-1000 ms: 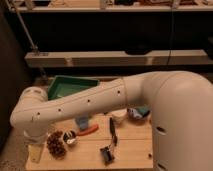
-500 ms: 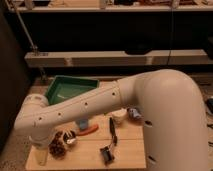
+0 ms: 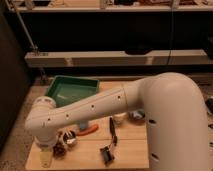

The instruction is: Place grapes in paper cup

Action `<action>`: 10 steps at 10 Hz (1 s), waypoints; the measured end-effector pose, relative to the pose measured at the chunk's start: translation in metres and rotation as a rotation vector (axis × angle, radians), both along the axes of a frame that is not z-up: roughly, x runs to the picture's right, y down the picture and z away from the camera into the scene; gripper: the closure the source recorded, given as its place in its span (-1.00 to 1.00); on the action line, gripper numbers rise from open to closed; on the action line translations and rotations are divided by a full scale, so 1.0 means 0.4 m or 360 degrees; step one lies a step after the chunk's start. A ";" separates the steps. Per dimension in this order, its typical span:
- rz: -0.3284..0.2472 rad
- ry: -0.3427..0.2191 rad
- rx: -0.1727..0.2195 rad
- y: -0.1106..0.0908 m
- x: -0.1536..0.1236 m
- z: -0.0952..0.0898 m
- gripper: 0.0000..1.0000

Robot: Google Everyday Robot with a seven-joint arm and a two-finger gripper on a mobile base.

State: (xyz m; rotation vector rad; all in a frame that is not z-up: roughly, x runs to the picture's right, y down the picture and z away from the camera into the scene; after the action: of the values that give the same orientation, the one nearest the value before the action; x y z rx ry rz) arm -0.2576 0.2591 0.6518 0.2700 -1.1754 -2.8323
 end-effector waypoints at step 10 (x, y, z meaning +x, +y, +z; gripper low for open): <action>-0.0190 0.0139 -0.0109 0.041 -0.089 0.091 -0.60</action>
State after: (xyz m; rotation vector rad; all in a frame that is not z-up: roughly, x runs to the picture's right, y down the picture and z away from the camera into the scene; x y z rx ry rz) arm -0.2932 0.2753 0.6881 0.0733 -1.3092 -2.8629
